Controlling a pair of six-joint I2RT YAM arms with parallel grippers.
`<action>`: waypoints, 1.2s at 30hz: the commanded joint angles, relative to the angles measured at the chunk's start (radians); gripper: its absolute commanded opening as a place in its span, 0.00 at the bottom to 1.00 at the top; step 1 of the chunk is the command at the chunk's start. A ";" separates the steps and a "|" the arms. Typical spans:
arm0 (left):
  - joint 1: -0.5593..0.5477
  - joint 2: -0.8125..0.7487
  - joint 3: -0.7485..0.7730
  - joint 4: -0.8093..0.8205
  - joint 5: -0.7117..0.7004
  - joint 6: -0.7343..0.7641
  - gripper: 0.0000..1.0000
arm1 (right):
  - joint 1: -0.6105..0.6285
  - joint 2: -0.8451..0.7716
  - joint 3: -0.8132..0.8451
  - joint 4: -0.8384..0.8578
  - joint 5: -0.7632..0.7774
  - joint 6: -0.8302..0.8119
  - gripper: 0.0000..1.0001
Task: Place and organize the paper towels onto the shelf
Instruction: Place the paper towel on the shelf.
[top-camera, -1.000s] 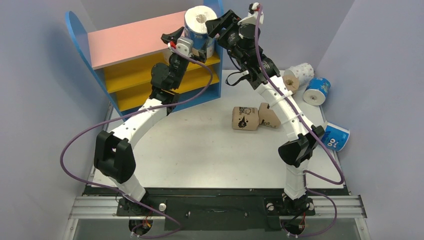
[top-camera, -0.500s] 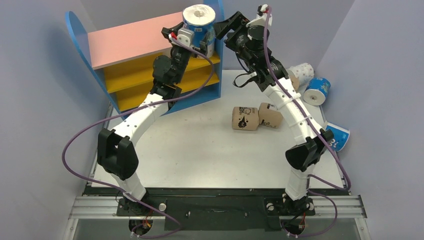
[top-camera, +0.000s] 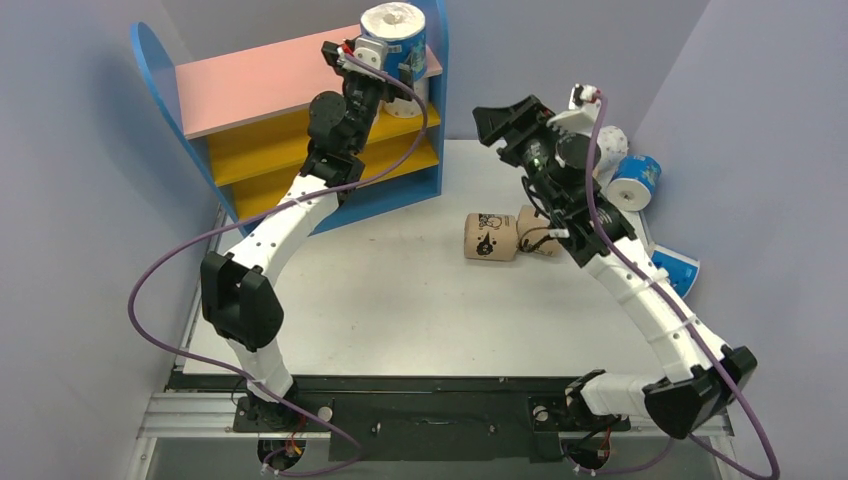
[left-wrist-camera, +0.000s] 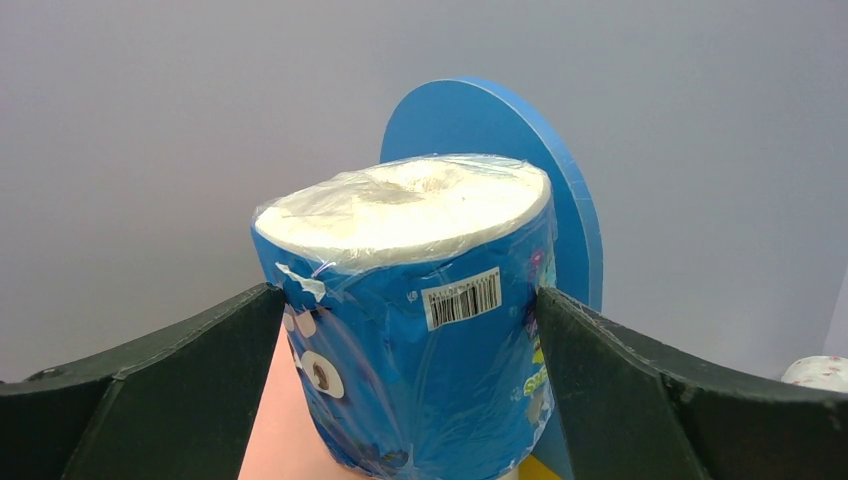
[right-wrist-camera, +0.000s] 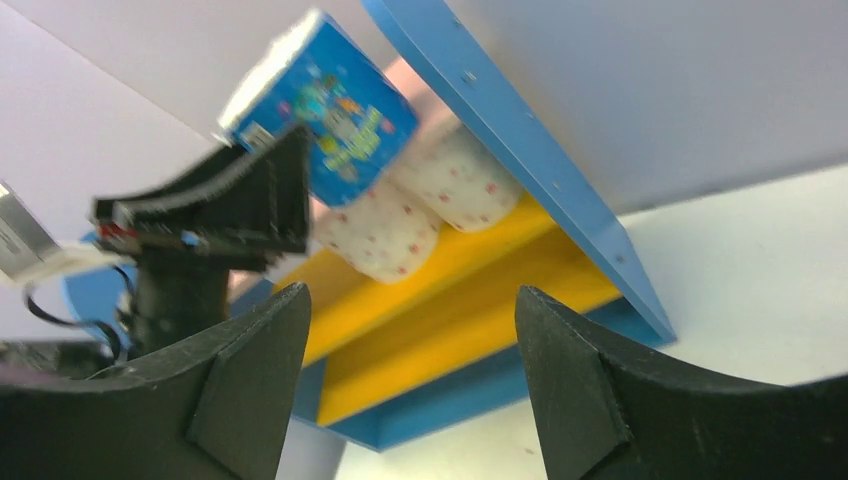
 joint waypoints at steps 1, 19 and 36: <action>0.014 0.028 0.070 -0.033 -0.036 -0.026 0.97 | 0.007 -0.120 -0.186 0.099 0.026 -0.018 0.70; 0.014 0.078 0.197 -0.173 -0.070 -0.051 1.00 | 0.237 -0.428 -0.659 0.027 0.128 -0.174 0.67; 0.015 0.174 0.304 -0.209 -0.080 -0.043 0.93 | 0.274 -0.528 -0.746 -0.024 0.175 -0.206 0.64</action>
